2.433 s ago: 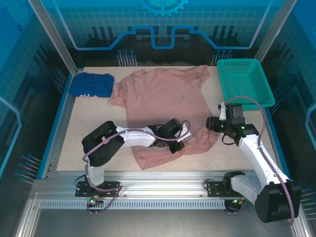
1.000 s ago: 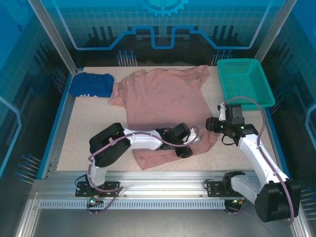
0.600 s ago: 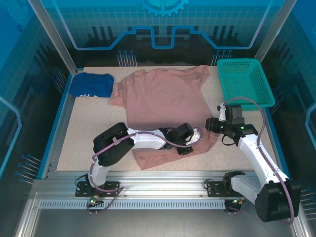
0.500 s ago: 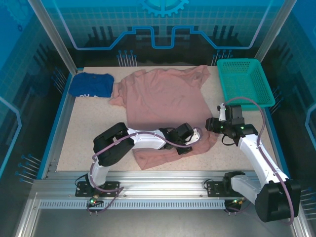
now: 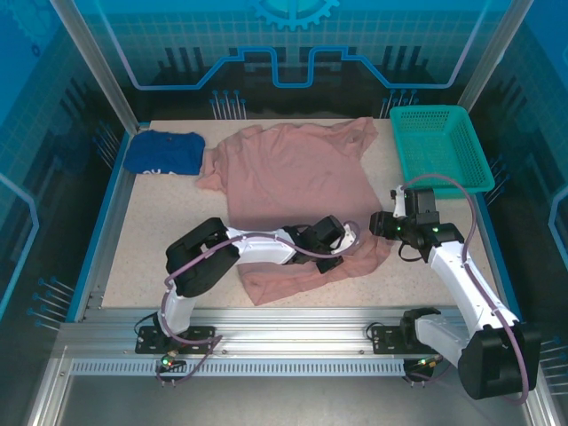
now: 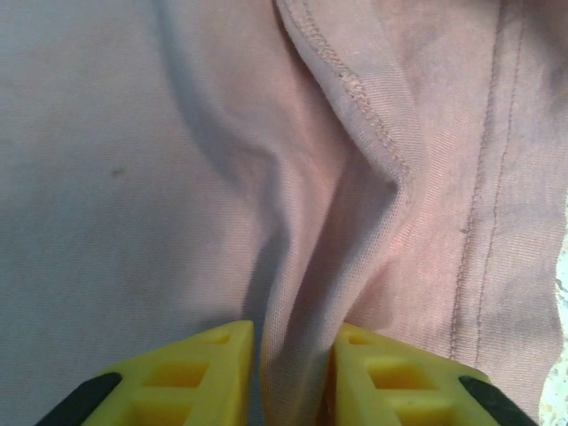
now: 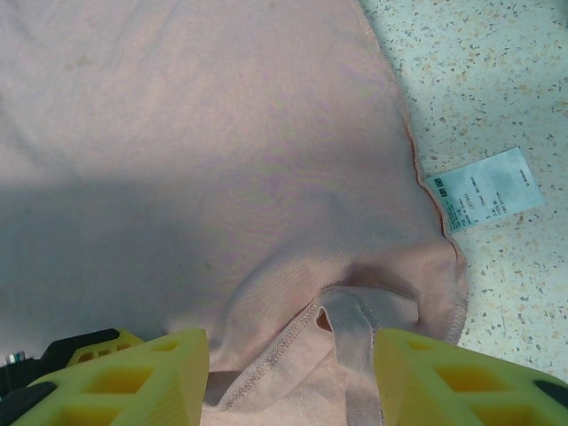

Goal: Fold the inside-out t-shirt
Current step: Turn the T-shirt inside out at the center of the table.

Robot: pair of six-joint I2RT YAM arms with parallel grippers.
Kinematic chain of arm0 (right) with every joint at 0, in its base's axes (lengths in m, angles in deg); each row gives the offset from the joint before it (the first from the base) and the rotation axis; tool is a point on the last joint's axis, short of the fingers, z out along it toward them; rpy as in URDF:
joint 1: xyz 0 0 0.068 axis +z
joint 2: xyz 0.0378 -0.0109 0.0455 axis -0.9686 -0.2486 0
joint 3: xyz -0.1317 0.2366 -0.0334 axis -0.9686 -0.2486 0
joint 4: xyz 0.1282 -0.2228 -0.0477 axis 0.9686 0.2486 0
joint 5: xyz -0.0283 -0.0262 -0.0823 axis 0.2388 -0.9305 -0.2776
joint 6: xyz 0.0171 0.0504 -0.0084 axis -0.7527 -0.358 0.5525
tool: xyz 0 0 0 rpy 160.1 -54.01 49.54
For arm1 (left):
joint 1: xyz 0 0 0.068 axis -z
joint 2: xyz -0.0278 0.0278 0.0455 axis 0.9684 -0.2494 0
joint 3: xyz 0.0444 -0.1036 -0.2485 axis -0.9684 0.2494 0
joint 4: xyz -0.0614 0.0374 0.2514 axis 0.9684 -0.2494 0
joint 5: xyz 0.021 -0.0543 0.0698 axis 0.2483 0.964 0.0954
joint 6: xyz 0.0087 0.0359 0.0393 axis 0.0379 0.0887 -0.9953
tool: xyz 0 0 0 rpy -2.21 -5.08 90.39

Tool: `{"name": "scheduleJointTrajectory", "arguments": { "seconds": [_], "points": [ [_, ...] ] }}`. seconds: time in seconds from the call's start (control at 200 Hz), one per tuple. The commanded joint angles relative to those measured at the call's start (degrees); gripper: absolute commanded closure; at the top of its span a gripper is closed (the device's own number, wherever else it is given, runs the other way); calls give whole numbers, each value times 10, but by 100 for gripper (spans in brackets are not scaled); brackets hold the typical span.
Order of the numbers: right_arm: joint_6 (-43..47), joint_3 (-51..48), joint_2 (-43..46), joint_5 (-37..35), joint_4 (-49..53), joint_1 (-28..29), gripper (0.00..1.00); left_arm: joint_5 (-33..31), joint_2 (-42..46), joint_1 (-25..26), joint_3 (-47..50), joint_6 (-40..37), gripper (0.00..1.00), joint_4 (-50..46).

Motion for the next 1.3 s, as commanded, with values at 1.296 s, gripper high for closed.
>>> {"name": "scheduleJointTrajectory", "arguments": {
  "seconds": [1.296],
  "points": [
    [136, -155, -299, -226, -642, 399, 52, 344, 208, -225, -64, 354, 100, -107]
  ]
}}
